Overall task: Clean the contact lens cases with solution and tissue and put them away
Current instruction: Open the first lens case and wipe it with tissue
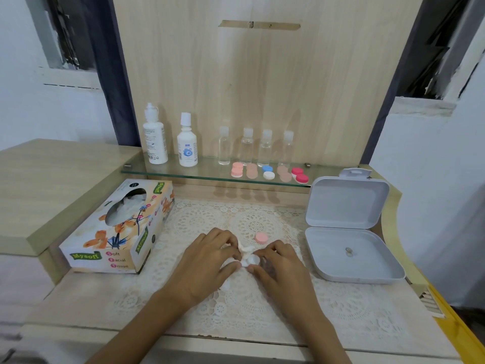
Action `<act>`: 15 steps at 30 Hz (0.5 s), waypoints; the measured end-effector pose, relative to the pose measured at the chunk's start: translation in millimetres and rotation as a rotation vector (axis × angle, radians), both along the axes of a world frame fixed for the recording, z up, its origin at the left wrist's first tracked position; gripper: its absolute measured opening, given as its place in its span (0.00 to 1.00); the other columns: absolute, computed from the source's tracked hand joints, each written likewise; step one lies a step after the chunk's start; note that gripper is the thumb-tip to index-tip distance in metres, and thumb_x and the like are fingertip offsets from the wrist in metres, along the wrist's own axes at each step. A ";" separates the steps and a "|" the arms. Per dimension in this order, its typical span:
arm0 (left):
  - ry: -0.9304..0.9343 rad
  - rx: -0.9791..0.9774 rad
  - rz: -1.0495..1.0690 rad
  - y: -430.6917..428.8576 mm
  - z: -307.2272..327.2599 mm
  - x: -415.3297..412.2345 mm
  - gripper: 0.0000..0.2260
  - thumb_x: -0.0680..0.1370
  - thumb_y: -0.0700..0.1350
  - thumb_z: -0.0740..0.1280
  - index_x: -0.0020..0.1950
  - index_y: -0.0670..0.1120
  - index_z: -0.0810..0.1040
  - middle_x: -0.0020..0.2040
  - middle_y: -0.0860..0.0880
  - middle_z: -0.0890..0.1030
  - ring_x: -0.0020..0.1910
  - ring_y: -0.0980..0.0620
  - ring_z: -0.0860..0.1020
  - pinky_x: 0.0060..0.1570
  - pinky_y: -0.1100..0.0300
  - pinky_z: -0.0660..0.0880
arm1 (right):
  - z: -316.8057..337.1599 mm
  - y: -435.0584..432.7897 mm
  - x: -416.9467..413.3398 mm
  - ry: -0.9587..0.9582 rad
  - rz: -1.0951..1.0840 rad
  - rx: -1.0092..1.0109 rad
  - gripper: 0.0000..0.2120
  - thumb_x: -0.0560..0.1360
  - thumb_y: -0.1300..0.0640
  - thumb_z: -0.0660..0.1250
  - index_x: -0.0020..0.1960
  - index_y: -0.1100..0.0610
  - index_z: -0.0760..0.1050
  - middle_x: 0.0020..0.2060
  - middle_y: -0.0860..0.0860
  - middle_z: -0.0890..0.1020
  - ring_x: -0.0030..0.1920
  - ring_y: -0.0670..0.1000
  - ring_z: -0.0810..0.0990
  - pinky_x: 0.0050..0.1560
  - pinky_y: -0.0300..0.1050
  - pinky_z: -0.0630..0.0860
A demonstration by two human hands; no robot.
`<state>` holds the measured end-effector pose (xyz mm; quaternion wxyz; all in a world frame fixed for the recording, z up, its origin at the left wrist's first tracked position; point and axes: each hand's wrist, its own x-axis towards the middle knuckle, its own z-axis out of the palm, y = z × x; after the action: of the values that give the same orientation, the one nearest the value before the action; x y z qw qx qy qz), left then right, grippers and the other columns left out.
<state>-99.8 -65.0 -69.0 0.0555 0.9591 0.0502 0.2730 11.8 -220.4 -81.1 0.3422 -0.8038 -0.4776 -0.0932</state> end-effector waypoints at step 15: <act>-0.015 -0.211 -0.037 -1.1 -12.8 1.5 0.15 0.75 0.56 0.58 0.51 0.52 0.80 0.51 0.59 0.76 0.48 0.63 0.73 0.46 0.63 0.71 | 0.1 -1.0 0.5 0.007 0.002 -0.005 0.11 0.75 0.46 0.66 0.54 0.49 0.79 0.47 0.42 0.73 0.49 0.43 0.70 0.46 0.36 0.70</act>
<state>-98.3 -66.1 -81.8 0.1617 0.9466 0.0606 0.2722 12.3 -221.3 -81.0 0.3420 -0.8045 -0.4775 -0.0888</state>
